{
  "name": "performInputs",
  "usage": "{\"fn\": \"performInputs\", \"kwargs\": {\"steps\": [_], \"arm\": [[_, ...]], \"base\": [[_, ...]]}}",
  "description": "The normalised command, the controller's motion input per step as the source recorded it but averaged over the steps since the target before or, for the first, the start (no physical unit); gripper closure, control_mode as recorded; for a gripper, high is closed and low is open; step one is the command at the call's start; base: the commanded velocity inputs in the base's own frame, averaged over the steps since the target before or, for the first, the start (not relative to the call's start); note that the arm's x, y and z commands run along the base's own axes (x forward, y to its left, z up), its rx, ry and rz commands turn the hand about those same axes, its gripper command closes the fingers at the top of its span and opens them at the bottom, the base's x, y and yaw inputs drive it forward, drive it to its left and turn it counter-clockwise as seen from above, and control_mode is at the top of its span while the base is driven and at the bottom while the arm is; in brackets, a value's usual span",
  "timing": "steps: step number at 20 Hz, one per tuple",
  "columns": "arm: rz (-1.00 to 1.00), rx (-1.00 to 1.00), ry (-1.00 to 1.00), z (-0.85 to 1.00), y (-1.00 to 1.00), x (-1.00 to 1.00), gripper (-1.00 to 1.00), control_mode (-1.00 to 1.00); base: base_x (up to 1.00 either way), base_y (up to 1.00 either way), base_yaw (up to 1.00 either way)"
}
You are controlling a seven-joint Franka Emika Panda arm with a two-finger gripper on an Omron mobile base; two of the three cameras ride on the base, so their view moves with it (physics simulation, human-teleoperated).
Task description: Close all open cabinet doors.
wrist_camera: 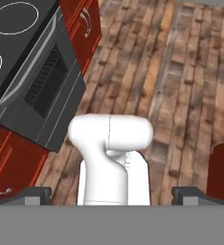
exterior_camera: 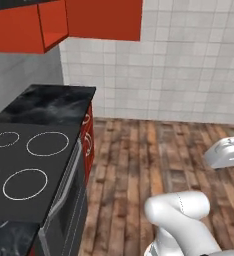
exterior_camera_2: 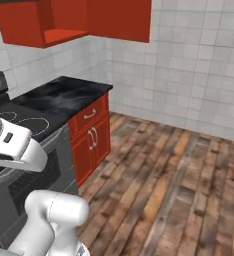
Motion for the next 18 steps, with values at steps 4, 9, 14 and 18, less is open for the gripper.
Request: {"fn": "performInputs", "kwargs": {"steps": [4, 9, 14, 18], "arm": [[0.00, 0.00, 0.00, 0.00, 0.00, 0.00, -1.00, 1.00], [0.00, 0.00, 0.00, 0.00, 0.00, 0.00, -1.00, 1.00], [0.00, 0.00, 0.00, 0.00, 0.00, 0.00, -1.00, 1.00], [0.00, 0.00, 0.00, 0.00, 0.00, 0.00, -1.00, 1.00]], "base": [[1.00, -0.23, -0.15], [1.00, -0.19, -0.03], [0.89, -0.25, -0.01], [0.45, -0.17, 0.12]]}}
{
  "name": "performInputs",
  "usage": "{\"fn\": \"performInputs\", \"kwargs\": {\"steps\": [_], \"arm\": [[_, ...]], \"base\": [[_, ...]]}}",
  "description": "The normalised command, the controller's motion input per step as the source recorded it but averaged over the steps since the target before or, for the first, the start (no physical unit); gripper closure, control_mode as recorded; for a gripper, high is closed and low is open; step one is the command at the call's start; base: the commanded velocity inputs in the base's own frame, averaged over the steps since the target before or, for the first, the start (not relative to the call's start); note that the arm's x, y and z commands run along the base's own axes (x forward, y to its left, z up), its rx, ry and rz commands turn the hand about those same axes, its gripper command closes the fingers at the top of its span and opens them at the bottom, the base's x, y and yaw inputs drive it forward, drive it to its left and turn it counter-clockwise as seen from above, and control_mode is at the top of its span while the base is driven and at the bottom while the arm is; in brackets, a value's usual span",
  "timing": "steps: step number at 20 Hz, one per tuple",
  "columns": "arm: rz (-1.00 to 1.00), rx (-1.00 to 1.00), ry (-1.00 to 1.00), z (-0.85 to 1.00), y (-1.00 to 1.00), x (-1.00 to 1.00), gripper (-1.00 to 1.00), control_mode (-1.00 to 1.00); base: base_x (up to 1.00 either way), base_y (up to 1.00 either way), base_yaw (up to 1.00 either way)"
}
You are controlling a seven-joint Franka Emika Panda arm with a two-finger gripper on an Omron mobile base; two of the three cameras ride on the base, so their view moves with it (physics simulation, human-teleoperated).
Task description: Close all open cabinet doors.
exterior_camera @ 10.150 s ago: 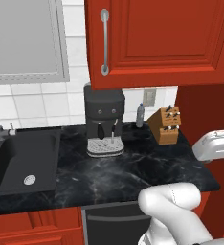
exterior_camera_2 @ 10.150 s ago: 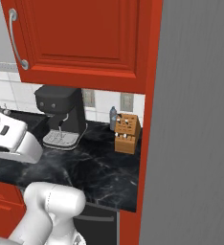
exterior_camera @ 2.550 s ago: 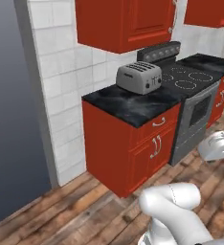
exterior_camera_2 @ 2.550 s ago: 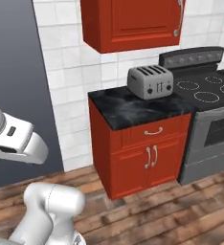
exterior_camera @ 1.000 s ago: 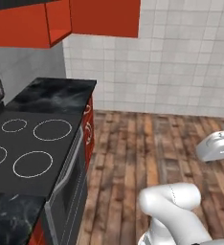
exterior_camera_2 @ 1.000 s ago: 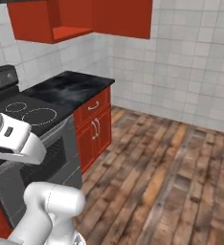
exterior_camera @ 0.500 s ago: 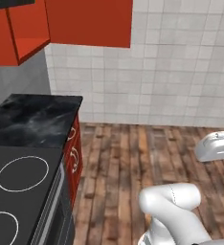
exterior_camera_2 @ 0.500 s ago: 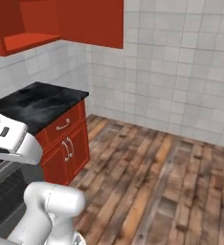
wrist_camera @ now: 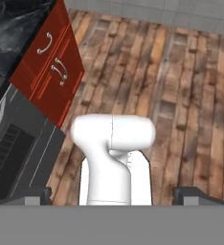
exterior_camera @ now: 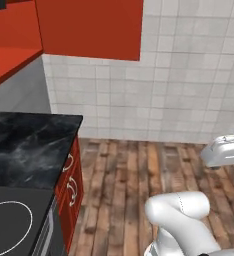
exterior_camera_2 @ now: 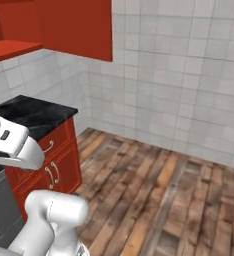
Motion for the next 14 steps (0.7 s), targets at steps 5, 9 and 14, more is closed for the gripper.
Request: {"fn": "performInputs", "kwargs": {"steps": [5, 9, 14], "arm": [[0.00, 0.00, 0.00, 0.00, 0.00, 0.00, -1.00, 1.00], [0.00, 0.00, 0.00, 0.00, 0.00, 0.00, -1.00, 1.00], [0.00, 0.00, 0.00, 0.00, 0.00, 0.00, -1.00, 1.00]], "base": [[0.35, -0.02, 0.54], [0.33, 0.00, 0.75], [0.22, -0.50, 0.63]]}}
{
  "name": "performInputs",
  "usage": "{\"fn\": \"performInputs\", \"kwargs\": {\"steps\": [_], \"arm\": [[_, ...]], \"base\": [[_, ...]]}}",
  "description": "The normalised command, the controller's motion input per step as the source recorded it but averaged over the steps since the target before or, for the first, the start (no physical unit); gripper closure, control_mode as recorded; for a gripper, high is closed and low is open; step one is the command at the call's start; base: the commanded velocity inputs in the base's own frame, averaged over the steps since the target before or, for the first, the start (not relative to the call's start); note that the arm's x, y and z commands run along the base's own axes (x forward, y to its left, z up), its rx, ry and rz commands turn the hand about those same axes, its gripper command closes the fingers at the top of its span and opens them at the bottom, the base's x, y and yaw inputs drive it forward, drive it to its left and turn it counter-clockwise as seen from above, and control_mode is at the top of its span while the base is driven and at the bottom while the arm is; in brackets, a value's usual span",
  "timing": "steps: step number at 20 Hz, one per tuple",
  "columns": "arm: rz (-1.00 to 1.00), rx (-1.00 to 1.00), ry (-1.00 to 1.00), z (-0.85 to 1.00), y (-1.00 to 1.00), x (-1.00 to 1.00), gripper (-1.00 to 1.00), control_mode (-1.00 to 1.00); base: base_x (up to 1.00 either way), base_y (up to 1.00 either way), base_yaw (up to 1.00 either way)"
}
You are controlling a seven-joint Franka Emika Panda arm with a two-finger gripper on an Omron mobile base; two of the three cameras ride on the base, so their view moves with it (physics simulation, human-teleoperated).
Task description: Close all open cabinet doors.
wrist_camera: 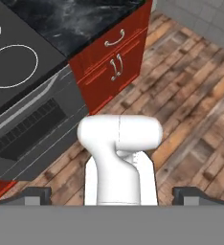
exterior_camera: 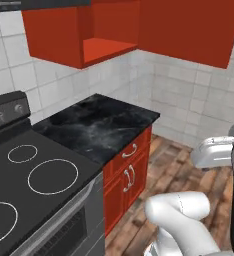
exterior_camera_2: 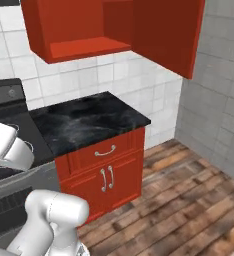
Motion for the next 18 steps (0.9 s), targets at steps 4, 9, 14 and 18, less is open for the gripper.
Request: {"fn": "performInputs", "kwargs": {"steps": [4, 9, 14, 18], "arm": [[0.00, 0.00, 0.00, 0.00, 0.00, 0.00, -1.00, 1.00], [0.00, 0.00, 0.00, 0.00, 0.00, 0.00, -1.00, 1.00], [0.00, 0.00, 0.00, 0.00, 0.00, 0.00, -1.00, 1.00], [0.00, 0.00, 0.00, 0.00, 0.00, 0.00, -1.00, 1.00]], "base": [[0.03, -0.98, 0.48], [0.24, -1.00, 0.41], [0.66, -0.76, 0.46], [0.77, -0.17, 0.37]]}}
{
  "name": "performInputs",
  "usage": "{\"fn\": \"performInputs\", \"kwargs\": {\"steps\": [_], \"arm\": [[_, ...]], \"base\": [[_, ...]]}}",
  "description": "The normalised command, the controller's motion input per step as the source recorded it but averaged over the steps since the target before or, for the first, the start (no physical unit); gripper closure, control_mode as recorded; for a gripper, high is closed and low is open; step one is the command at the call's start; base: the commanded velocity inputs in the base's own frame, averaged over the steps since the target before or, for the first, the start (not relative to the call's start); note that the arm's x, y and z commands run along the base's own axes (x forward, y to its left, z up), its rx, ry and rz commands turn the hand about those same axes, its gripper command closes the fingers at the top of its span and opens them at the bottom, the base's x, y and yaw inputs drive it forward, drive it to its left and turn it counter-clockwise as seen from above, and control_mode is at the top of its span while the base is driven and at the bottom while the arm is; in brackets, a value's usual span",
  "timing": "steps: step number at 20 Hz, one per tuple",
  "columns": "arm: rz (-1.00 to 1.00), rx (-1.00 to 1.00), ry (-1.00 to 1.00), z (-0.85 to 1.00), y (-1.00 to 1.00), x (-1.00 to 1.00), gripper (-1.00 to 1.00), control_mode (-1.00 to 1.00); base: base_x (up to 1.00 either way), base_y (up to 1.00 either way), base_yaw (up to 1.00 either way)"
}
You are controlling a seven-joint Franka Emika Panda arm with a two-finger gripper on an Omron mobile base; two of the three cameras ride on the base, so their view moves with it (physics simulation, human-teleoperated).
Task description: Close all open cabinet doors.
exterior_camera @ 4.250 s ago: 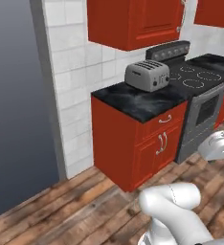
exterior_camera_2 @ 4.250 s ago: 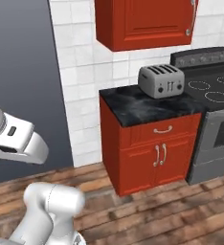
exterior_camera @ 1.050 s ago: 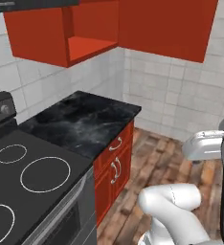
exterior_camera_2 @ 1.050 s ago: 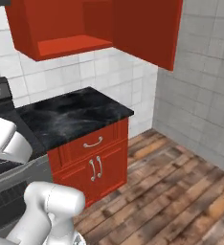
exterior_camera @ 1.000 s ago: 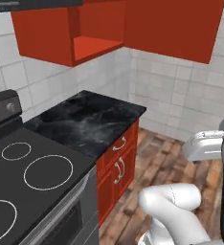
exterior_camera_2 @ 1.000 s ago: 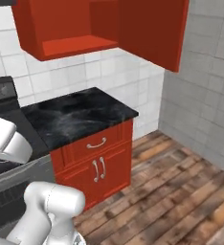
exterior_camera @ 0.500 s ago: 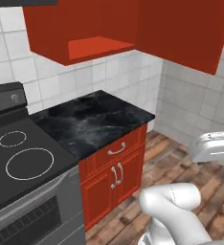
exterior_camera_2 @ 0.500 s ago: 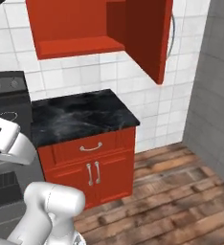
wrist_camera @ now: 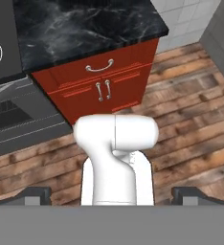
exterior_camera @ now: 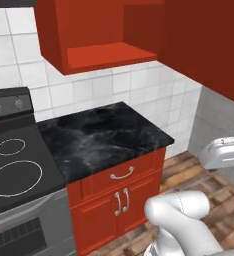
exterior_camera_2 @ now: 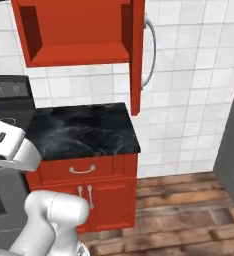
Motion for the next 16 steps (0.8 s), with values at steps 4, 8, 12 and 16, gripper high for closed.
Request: {"fn": "performInputs", "kwargs": {"steps": [4, 8, 12, 16], "arm": [[0.00, 0.00, 0.00, 0.00, 0.00, 0.00, -1.00, 1.00], [0.00, 0.00, 0.00, 0.00, 0.00, 0.00, -1.00, 1.00], [0.00, 0.00, 0.00, 0.00, 0.00, 0.00, -1.00, 1.00], [0.00, 0.00, 0.00, 0.00, 0.00, 0.00, -1.00, 1.00]], "base": [[0.64, -0.11, 0.35], [0.53, 0.00, 0.24], [0.46, -0.30, 0.20], [0.46, -0.28, 0.17]]}}
